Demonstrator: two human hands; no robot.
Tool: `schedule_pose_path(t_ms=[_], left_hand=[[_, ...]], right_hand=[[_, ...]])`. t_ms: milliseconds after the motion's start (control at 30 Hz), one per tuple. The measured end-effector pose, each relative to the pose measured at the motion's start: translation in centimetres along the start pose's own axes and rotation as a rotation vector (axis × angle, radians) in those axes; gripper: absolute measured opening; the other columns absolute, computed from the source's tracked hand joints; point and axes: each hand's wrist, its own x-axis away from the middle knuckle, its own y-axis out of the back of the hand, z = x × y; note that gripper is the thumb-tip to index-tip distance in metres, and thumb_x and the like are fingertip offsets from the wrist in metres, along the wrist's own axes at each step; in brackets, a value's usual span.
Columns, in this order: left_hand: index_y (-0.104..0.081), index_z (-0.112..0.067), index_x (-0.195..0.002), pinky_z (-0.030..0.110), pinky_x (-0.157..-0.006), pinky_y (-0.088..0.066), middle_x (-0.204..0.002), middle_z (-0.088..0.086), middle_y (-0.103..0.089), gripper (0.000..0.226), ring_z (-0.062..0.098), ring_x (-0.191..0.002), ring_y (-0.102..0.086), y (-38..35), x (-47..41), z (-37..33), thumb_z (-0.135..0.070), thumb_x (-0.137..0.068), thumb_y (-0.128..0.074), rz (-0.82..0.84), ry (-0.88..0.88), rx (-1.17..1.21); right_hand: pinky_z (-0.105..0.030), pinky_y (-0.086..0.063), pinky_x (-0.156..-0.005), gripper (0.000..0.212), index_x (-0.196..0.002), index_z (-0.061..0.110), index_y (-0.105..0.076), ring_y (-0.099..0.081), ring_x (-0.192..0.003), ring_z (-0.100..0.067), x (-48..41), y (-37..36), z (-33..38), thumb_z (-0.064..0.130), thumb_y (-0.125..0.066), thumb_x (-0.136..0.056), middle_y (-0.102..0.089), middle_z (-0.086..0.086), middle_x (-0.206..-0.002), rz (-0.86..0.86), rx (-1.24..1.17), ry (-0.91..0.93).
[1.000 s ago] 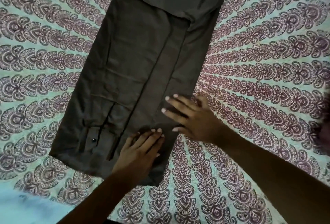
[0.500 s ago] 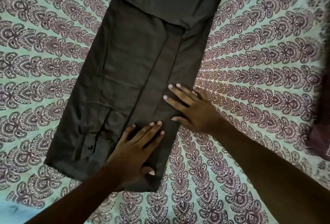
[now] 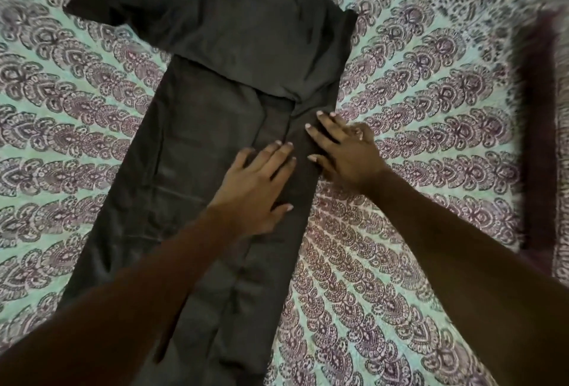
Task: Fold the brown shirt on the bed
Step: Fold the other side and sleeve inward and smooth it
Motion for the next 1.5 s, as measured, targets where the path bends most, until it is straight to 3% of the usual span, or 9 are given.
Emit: schedule_pose_path(t_ms=[200,600,733,800,867,1033,1200,1367,1500], left_hand=[[-0.019,-0.02,-0.164,0.055,-0.122,-0.02,-0.173,0.004,-0.012,0.094,0.022,-0.16,-0.014,-2.3,-0.9,2.4,-0.076,-0.091,-0.039,0.068,-0.02,0.022],[-0.027,-0.019,-0.162,0.058,-0.116,-0.025,-0.172,0.005,-0.016,0.096,0.024,-0.158,-0.021,-2.5,-1.4,2.7,-0.076,-0.088,-0.045,0.086,-0.025,0.05],[-0.027,-0.021,-0.162,0.058,-0.116,-0.024,-0.172,0.004,-0.015,0.095,0.022,-0.159,-0.019,-2.7,-1.4,2.8,-0.076,-0.088,-0.044,0.076,-0.024,0.081],[-0.027,-0.021,-0.162,0.058,-0.116,-0.024,-0.173,0.003,-0.015,0.095,0.022,-0.159,-0.018,-2.8,-1.4,2.9,-0.076,-0.087,-0.045,0.079,-0.022,0.089],[-0.028,-0.021,-0.162,0.058,-0.116,-0.024,-0.172,0.004,-0.015,0.095,0.022,-0.159,-0.018,-2.8,-1.5,2.9,-0.076,-0.087,-0.045,0.081,-0.024,0.091],[-0.03,-0.02,-0.161,0.058,-0.114,-0.027,-0.172,0.005,-0.016,0.095,0.024,-0.158,-0.021,-2.9,-1.6,3.0,-0.075,-0.086,-0.047,0.076,-0.029,0.098],[-0.032,-0.02,-0.161,0.058,-0.114,-0.029,-0.172,0.004,-0.017,0.095,0.023,-0.157,-0.023,-2.9,-1.6,3.0,-0.075,-0.085,-0.048,0.068,-0.027,0.097],[-0.031,-0.019,-0.161,0.058,-0.114,-0.03,-0.172,0.005,-0.019,0.096,0.023,-0.157,-0.023,-2.9,-1.6,3.0,-0.075,-0.085,-0.048,0.063,-0.031,0.082],[-0.028,-0.02,-0.162,0.057,-0.115,-0.027,-0.172,0.004,-0.016,0.096,0.022,-0.158,-0.019,-3.1,-1.6,3.1,-0.076,-0.086,-0.046,0.068,-0.028,0.06]], right_hand=[[-0.067,-0.009,-0.12,0.063,-0.164,0.037,-0.02,-0.01,-0.161,-0.029,-4.4,1.4,-3.3,0.059,-0.033,-0.106,-0.01,-0.003,-0.175,0.014,-0.044,-0.133],[-0.072,-0.005,-0.12,0.076,-0.165,0.027,-0.017,-0.002,-0.161,-0.029,-14.1,5.3,-7.9,0.069,-0.027,-0.103,-0.005,-0.003,-0.175,0.049,-0.069,-0.311],[-0.07,-0.015,-0.117,0.063,-0.156,0.018,-0.039,-0.027,-0.155,-0.029,-15.9,6.0,-9.0,0.057,-0.031,-0.107,-0.034,-0.007,-0.165,-0.038,-0.086,-0.317],[-0.061,-0.02,-0.117,0.047,-0.138,0.015,-0.056,-0.051,-0.136,-0.032,-16.4,6.6,-8.9,0.046,-0.034,-0.11,-0.061,-0.014,-0.139,-0.18,-0.091,-0.333],[-0.054,-0.027,-0.114,0.031,-0.132,0.017,-0.057,-0.06,-0.122,-0.035,-17.1,7.4,-9.1,0.032,-0.044,-0.108,-0.068,-0.016,-0.122,-0.289,-0.098,-0.374],[-0.047,-0.042,-0.11,0.034,-0.13,0.02,-0.063,-0.047,-0.131,-0.042,-19.8,8.0,-11.2,0.029,-0.069,-0.097,-0.047,-0.021,-0.139,-0.218,-0.311,-0.473],[-0.061,-0.037,-0.112,0.043,-0.127,0.015,-0.056,-0.039,-0.139,-0.042,-20.8,8.4,-11.5,0.037,-0.072,-0.094,-0.042,-0.021,-0.146,-0.212,-0.241,-0.629],[-0.053,-0.041,-0.108,0.039,-0.132,0.009,-0.057,-0.046,-0.132,-0.037,-14.5,4.0,-6.3,0.032,-0.056,-0.1,-0.048,-0.021,-0.144,-0.428,-0.191,-0.323],[-0.05,-0.028,-0.12,0.064,-0.158,0.01,-0.038,-0.027,-0.155,-0.033,-6.2,-1.7,-1.3,0.048,-0.042,-0.107,-0.028,-0.016,-0.168,-0.257,-0.136,-0.115]])
